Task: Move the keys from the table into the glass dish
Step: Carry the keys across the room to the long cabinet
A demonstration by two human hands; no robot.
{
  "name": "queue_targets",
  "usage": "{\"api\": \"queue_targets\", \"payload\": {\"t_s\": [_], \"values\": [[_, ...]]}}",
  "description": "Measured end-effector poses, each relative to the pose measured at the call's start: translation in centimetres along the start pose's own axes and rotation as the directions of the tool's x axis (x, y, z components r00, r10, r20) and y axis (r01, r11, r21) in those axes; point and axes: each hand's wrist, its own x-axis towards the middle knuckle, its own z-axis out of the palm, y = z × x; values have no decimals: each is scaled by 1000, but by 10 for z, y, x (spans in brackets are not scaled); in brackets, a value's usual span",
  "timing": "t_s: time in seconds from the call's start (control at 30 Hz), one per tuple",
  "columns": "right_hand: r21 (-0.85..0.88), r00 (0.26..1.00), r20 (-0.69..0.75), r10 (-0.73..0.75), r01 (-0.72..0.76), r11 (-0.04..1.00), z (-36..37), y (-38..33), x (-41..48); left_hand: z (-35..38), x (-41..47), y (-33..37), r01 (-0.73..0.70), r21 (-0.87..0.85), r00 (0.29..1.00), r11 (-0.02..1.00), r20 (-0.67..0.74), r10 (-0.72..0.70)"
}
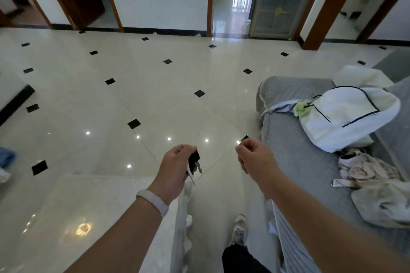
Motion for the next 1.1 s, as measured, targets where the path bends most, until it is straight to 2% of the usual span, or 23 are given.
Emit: {"api": "queue_targets", "payload": {"t_s": [0.2,0.37,0.6,0.8,1.1], "values": [[76,999,48,21,-24,997,-6,3,95,32,75,13,-3,58,999,998,-47,5],[108,994,101,35,-46,993,-34,-11,182,79,139,34,8,121,999,993,-34,-4],[124,989,143,24,-42,991,-64,-34,279,127,216,67,-45,106,995,993,-85,54],[145,982,187,41,-69,987,-58,-51,338,130,272,87,-62,120,987,991,-143,79],[69,976,206,66,-82,994,-7,-76,444,105,382,102,-36,48,981,998,-189,45]]}}
